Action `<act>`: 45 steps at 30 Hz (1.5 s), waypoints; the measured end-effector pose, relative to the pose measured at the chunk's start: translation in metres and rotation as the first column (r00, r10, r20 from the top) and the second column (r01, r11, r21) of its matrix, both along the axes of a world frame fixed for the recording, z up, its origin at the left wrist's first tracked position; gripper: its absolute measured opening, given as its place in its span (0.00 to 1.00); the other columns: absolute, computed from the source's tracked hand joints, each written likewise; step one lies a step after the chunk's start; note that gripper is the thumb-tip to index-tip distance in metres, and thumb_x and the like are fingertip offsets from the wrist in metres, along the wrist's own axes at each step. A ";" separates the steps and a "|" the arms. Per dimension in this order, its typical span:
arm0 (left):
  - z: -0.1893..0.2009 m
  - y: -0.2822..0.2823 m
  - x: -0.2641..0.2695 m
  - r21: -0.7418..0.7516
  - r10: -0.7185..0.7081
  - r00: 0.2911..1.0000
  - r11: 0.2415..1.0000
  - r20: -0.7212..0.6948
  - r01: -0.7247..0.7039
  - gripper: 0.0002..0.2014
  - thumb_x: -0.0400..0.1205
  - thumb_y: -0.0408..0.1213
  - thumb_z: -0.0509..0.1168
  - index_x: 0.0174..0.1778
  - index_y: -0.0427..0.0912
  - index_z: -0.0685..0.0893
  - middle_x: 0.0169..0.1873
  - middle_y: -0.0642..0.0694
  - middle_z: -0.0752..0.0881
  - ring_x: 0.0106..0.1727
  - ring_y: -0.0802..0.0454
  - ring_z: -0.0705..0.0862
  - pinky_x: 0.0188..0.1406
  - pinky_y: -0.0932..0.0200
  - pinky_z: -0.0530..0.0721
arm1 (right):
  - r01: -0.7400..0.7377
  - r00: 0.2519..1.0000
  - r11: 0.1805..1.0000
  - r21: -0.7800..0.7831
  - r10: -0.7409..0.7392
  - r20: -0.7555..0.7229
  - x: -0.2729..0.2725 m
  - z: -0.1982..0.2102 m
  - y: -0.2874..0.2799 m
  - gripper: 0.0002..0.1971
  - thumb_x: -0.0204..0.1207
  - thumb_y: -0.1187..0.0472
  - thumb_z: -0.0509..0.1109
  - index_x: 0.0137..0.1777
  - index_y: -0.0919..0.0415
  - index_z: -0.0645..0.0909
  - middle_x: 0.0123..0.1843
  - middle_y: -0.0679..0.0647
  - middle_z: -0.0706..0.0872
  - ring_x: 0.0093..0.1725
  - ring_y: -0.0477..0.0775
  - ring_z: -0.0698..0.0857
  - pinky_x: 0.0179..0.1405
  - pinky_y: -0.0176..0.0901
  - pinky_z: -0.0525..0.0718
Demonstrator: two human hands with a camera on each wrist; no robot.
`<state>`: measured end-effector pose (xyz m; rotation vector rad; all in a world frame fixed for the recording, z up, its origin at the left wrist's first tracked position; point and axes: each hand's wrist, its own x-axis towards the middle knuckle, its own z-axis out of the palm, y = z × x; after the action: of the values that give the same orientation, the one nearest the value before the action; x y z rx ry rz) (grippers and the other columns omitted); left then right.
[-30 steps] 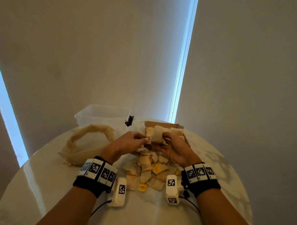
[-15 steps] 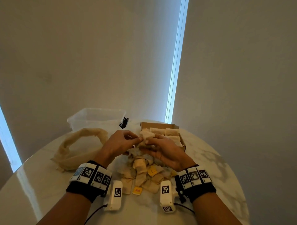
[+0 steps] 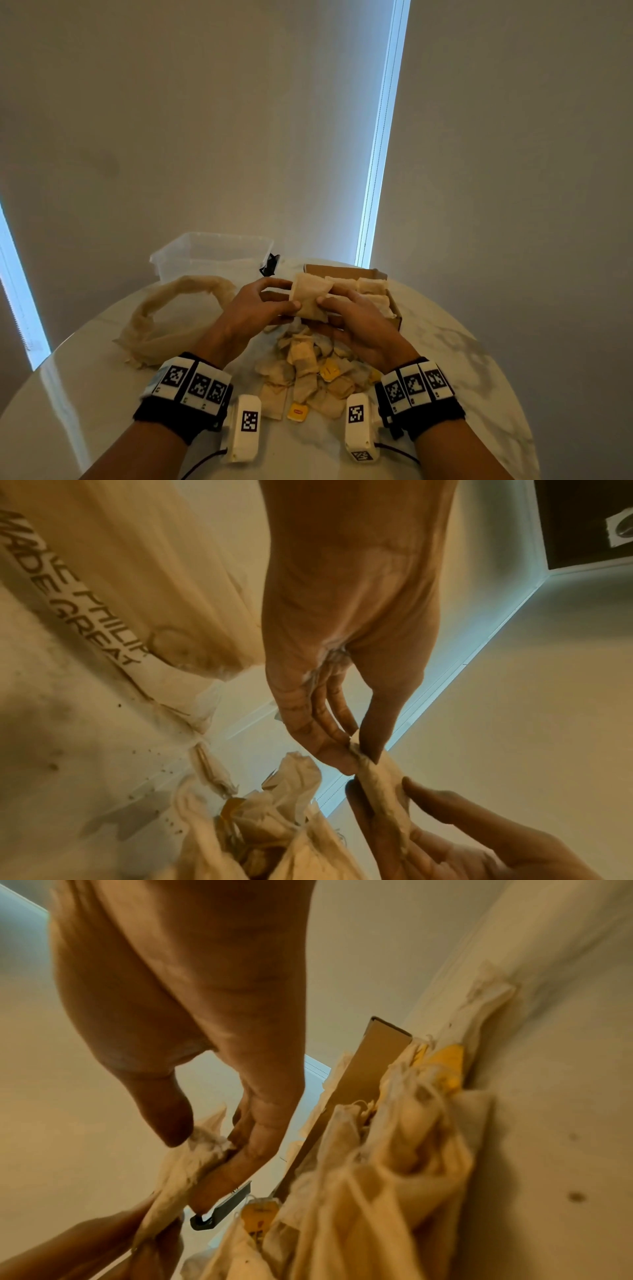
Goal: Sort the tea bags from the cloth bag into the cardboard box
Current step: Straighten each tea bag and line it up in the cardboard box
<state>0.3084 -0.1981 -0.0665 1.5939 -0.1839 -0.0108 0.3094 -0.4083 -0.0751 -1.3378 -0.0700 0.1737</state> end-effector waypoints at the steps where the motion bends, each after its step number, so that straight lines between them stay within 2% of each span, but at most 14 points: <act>1: 0.000 0.000 0.000 -0.012 0.006 1.000 1.000 0.000 -0.006 0.20 0.80 0.28 0.79 0.66 0.43 0.86 0.51 0.44 0.96 0.51 0.49 0.95 0.46 0.58 0.93 | 0.018 1.000 1.000 -0.003 -0.018 0.012 0.001 0.000 0.000 0.25 0.83 0.66 0.78 0.79 0.58 0.78 0.68 0.65 0.90 0.62 0.65 0.94 0.64 0.65 0.92; 5: 0.002 -0.001 0.002 -0.058 0.055 0.998 0.997 0.002 -0.055 0.18 0.83 0.27 0.75 0.68 0.44 0.85 0.56 0.40 0.93 0.52 0.47 0.95 0.49 0.55 0.94 | 0.085 0.995 0.996 -0.031 -0.083 0.063 0.002 0.000 -0.007 0.24 0.82 0.70 0.77 0.76 0.56 0.78 0.62 0.65 0.92 0.56 0.63 0.96 0.58 0.59 0.95; 9: 0.002 -0.005 0.001 -0.103 0.004 1.000 0.995 -0.012 -0.005 0.23 0.84 0.25 0.73 0.72 0.50 0.81 0.61 0.39 0.89 0.59 0.42 0.93 0.53 0.49 0.95 | 0.056 0.996 0.998 -0.014 -0.055 0.066 0.000 0.001 -0.004 0.20 0.84 0.71 0.75 0.73 0.56 0.78 0.57 0.63 0.93 0.52 0.60 0.97 0.50 0.52 0.95; 11: 0.000 -0.006 0.001 -0.082 -0.009 1.000 0.997 0.008 0.010 0.26 0.82 0.24 0.75 0.72 0.53 0.80 0.61 0.39 0.88 0.60 0.41 0.92 0.53 0.50 0.94 | 0.029 0.998 1.000 -0.010 -0.029 0.060 -0.003 0.003 -0.001 0.18 0.86 0.69 0.74 0.72 0.56 0.78 0.56 0.64 0.94 0.54 0.62 0.96 0.54 0.56 0.95; 13: 0.001 -0.007 0.003 -0.067 -0.002 0.999 0.998 0.034 0.004 0.26 0.81 0.25 0.77 0.71 0.52 0.81 0.61 0.39 0.89 0.60 0.42 0.92 0.53 0.52 0.94 | -0.004 0.998 1.000 -0.002 0.004 0.059 -0.003 0.004 0.000 0.17 0.86 0.66 0.74 0.72 0.57 0.79 0.60 0.66 0.94 0.59 0.66 0.95 0.63 0.64 0.93; 18: 0.007 -0.012 0.001 -0.062 -0.006 0.998 0.998 0.069 0.011 0.18 0.81 0.26 0.78 0.65 0.43 0.89 0.58 0.41 0.92 0.57 0.45 0.94 0.53 0.56 0.93 | -0.078 0.997 0.992 0.096 0.075 0.036 -0.005 0.004 -0.002 0.18 0.86 0.67 0.74 0.74 0.58 0.84 0.65 0.67 0.92 0.67 0.67 0.91 0.74 0.66 0.87; 20: 0.009 -0.015 0.001 -0.049 -0.009 0.997 0.999 0.081 0.012 0.17 0.80 0.25 0.78 0.64 0.42 0.90 0.58 0.42 0.92 0.56 0.46 0.94 0.52 0.57 0.93 | -0.088 0.996 0.990 0.112 0.084 0.044 -0.004 0.004 -0.004 0.18 0.87 0.67 0.73 0.75 0.57 0.84 0.67 0.68 0.91 0.69 0.68 0.90 0.74 0.67 0.86; 23: 0.012 -0.017 0.003 -0.069 -0.018 0.999 0.997 0.043 0.021 0.16 0.82 0.23 0.75 0.63 0.41 0.90 0.58 0.42 0.92 0.57 0.46 0.94 0.52 0.58 0.93 | -0.105 0.994 0.983 0.151 0.101 0.034 -0.002 0.002 -0.005 0.21 0.84 0.72 0.73 0.76 0.60 0.84 0.68 0.68 0.90 0.69 0.68 0.91 0.74 0.66 0.86; 28: 0.007 -0.011 0.002 -0.082 -0.099 0.994 0.992 -0.045 0.095 0.12 0.86 0.26 0.71 0.63 0.40 0.91 0.56 0.39 0.94 0.57 0.45 0.94 0.54 0.56 0.93 | -0.105 0.994 0.982 0.158 0.102 0.024 -0.002 0.003 -0.006 0.22 0.82 0.75 0.74 0.74 0.63 0.87 0.69 0.67 0.90 0.67 0.67 0.92 0.67 0.59 0.91; 34: -0.005 -0.006 0.003 -0.116 -0.099 0.993 0.989 -0.060 0.091 0.14 0.82 0.23 0.73 0.62 0.38 0.93 0.56 0.41 0.95 0.58 0.43 0.94 0.59 0.53 0.93 | -0.104 0.994 0.994 0.045 0.103 0.032 -0.001 0.006 -0.007 0.23 0.79 0.75 0.77 0.73 0.60 0.87 0.70 0.66 0.90 0.66 0.67 0.92 0.67 0.62 0.91; 38: -0.008 -0.005 0.003 -0.167 -0.075 0.997 0.984 -0.037 0.068 0.15 0.81 0.26 0.76 0.63 0.41 0.94 0.56 0.44 0.95 0.59 0.46 0.94 0.62 0.52 0.92 | -0.075 0.997 0.996 -0.045 0.075 0.017 0.003 0.014 -0.006 0.24 0.79 0.75 0.77 0.72 0.56 0.89 0.74 0.66 0.84 0.67 0.70 0.90 0.66 0.65 0.91; 45: -0.009 -0.005 0.004 -0.203 -0.005 0.999 0.979 -0.032 -0.002 0.14 0.83 0.23 0.73 0.64 0.36 0.93 0.56 0.41 0.95 0.57 0.45 0.95 0.56 0.56 0.93 | -0.066 0.992 0.996 0.066 0.073 -0.103 0.002 0.014 0.004 0.21 0.83 0.78 0.71 0.75 0.68 0.83 0.73 0.70 0.85 0.68 0.69 0.91 0.65 0.58 0.92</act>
<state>0.3119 -0.2033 -0.0751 1.3891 -0.1560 -0.0186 0.3113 -0.4047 -0.0608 -1.2629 -0.0323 0.2988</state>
